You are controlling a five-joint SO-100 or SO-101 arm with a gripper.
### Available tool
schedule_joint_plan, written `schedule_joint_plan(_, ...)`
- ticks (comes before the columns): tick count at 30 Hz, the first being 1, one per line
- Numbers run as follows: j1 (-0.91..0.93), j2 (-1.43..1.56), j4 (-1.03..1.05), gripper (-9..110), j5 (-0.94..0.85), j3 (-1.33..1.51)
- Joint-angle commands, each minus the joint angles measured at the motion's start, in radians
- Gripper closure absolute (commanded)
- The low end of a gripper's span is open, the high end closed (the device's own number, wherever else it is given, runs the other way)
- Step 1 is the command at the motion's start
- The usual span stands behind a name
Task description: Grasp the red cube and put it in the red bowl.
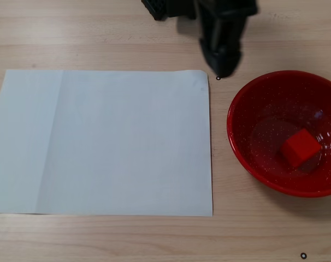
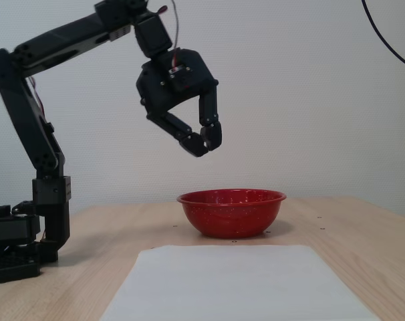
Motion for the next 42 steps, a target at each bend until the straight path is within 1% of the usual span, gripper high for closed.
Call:
schedule_joint_plan(1, -0.025, 0.127, -0.054, 101, 0.017, 0.002)
schedule_joint_plan(6, -0.078, 0.256, -0.169, 101, 0.04, 0.179)
schedule_joint_plan(14, -0.158, 0.453, -0.416, 101, -0.011, 0.488)
schedule_joint_plan(18, -0.184, 0.526, -0.5, 101, -0.012, 0.618)
schedule_joint_plan(36, -0.178, 0.925, -0.969, 101, 0.003, 1.261)
schedule_joint_plan(42, -0.161, 1.037, -1.012, 101, 0.003, 1.405)
